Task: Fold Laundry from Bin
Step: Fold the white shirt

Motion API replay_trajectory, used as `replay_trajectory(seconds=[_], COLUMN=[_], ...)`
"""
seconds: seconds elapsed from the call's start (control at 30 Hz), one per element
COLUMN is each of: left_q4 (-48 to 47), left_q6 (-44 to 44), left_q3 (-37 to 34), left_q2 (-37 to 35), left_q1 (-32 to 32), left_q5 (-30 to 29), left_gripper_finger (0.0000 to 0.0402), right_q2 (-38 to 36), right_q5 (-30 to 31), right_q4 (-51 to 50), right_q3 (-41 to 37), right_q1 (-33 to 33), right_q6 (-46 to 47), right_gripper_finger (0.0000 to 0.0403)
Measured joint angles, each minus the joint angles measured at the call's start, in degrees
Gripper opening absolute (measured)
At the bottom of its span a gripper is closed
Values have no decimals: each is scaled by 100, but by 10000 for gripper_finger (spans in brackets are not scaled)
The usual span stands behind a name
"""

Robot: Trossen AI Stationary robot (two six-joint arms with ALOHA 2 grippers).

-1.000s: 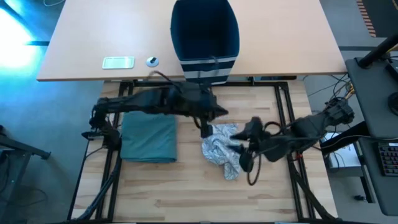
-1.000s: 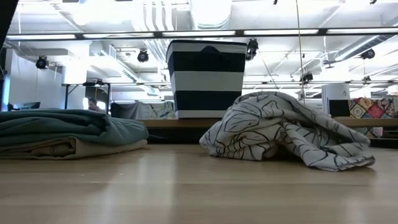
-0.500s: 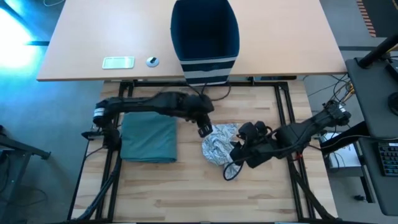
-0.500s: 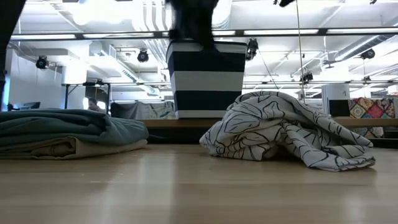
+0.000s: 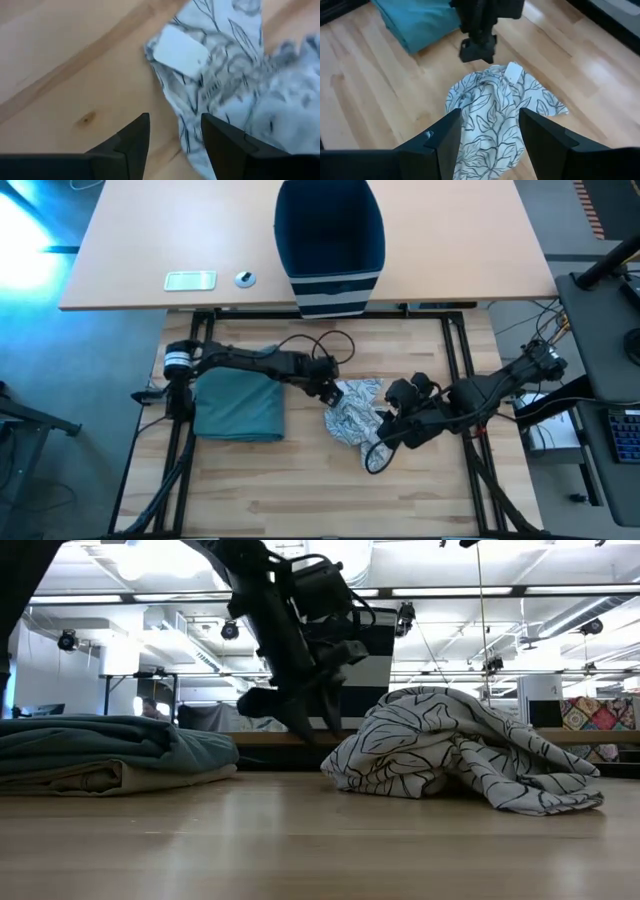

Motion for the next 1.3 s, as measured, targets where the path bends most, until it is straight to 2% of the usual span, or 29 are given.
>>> replay_trajectory(seconds=[0.1,0.27,0.4,0.57,0.7,0.8,0.97,1.13,1.3], left_q4=[415,445,822,963,448,-81,-339,-1308,-2616], left_q6=[-374,-946,-1296,-1640,-1726,-1476,-898,-174,960], left_q3=[-104,-287,-337,-42,377,650,1046,2028,4044], left_q2=[4,13,162,658,901,956,959,878,659], left_q1=[96,188,171,27,-45,-98,-111,-111,-148], left_q5=[-22,-31,134,301,379,385,278,81,-638], left_gripper_finger=[161,158,153,147,135,108,16,4,1], right_q2=[-26,-72,-149,-329,-500,-619,-831,-1121,-1450], right_q5=[0,-4,0,23,0,-12,4,48,455], right_q4=[-14,-204,-434,-653,-845,-975,-1036,-1023,-997], right_q3=[0,0,0,0,0,0,0,-2,-2], right_q1=[-36,-63,-99,-124,-122,-122,-122,-122,-122], right_q6=[-263,-669,-862,-964,-962,-944,-966,-1109,-1365], right_gripper_finger=[191,190,190,190,190,189,189,189,189])
